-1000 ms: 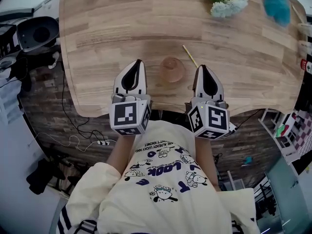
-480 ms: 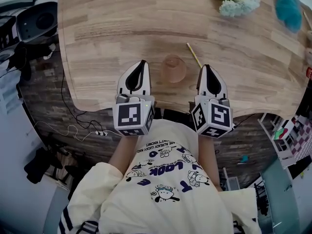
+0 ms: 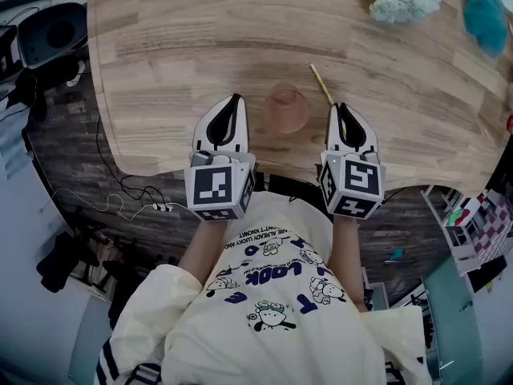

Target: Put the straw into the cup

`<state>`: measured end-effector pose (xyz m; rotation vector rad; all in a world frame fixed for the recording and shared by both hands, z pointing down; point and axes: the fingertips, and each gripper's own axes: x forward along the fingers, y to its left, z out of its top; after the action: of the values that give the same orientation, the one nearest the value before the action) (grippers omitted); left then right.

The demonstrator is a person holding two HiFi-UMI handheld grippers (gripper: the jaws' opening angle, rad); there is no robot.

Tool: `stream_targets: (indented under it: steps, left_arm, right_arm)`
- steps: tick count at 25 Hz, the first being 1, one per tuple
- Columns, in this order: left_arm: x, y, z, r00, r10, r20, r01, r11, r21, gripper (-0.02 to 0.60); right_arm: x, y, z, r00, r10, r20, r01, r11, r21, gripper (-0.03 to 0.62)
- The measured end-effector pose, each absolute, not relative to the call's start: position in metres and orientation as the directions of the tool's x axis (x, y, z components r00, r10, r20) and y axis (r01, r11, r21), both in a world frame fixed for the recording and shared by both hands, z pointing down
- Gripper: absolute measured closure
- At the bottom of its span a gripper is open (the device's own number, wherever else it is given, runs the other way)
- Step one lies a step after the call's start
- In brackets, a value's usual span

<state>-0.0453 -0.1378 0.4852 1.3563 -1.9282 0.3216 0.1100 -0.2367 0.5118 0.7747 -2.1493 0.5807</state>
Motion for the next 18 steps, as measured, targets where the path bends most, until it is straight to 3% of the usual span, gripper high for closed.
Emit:
stream_targets:
  steps: [18]
  left_arm:
    - [-0.047, -0.134, 0.503, -0.159, -0.668, 0.727, -0.865, 0.449, 0.223, 0.549]
  right_arm:
    - [0.116, -0.228, 0.544, -0.366, -0.126, 0.922, -0.511, 0.855, -0.086, 0.537]
